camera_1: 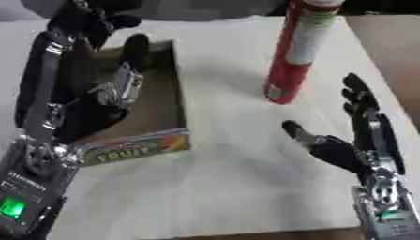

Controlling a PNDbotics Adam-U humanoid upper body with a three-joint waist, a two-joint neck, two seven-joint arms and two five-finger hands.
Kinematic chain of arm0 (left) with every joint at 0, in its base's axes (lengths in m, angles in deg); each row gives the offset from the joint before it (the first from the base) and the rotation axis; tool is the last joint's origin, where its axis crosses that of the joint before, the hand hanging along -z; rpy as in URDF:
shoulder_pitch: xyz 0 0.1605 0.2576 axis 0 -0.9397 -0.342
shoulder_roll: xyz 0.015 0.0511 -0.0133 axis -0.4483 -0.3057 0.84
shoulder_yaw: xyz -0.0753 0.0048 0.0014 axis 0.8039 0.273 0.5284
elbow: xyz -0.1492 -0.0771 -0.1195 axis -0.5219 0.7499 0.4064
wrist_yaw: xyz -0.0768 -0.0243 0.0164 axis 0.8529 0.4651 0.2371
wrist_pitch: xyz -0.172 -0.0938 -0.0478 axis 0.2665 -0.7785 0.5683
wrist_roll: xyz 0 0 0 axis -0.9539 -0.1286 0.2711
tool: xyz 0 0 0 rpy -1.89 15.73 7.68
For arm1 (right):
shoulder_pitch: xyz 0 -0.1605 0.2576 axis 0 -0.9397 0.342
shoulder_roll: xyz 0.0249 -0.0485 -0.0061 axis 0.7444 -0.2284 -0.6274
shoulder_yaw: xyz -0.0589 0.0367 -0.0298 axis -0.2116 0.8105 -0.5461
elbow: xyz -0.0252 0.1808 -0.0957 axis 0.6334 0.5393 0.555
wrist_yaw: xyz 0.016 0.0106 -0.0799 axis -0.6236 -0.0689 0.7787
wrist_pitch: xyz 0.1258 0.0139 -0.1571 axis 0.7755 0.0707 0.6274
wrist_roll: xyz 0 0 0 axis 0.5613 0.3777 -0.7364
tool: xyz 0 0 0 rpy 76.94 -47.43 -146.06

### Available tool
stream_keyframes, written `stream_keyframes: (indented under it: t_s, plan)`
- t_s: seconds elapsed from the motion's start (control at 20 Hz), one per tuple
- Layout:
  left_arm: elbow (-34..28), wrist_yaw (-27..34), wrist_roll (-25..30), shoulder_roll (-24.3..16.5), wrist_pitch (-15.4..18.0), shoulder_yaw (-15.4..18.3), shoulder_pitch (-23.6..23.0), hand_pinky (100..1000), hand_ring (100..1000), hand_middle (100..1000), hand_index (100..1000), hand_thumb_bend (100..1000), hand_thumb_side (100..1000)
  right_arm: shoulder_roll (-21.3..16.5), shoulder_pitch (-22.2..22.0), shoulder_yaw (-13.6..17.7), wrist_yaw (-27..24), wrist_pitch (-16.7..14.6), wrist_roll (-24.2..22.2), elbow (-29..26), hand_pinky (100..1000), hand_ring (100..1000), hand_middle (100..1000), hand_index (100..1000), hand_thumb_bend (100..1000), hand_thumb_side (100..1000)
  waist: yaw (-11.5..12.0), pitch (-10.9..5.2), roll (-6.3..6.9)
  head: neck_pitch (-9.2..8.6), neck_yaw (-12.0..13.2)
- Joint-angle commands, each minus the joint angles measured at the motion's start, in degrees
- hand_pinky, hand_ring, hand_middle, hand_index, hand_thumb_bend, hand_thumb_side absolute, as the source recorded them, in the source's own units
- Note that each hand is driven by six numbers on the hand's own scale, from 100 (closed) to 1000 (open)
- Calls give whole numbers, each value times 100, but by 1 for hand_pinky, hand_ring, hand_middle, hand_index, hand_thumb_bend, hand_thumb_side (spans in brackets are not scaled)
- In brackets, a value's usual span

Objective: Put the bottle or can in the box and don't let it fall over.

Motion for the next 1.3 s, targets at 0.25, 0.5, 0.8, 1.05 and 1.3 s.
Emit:
stream_keyframes:
  t_s: [0.25,0.5,0.8,1.05,1.3]
  plan:
    - [-25,25,117,73,24,-18,127,790,815,778,830,204,425,-16,-13,82,102,-6,26,-128,1000,1000,960,1000,724,132,-5,-64,-17,-62,47]
    - [-9,-4,93,87,-17,-10,151,791,817,773,825,211,436,-9,9,82,51,20,-21,-128,1000,1000,961,1000,714,123,7,-47,-35,-63,54]
    - [109,-193,32,92,-114,45,284,811,819,772,823,225,458,-118,94,147,-74,142,-42,-128,1000,1000,967,1000,755,163,38,-5,-67,-90,-2]
    - [383,-290,-65,47,-117,82,482,807,819,763,816,204,450,-260,222,205,-215,408,-78,-128,1000,1000,965,1000,766,173,57,60,-84,-172,-1]
    - [646,-388,-185,136,-115,127,598,806,819,750,805,193,448,-345,350,265,-417,600,6,-128,1000,1000,963,1000,767,174,51,136,-99,-246,-23]
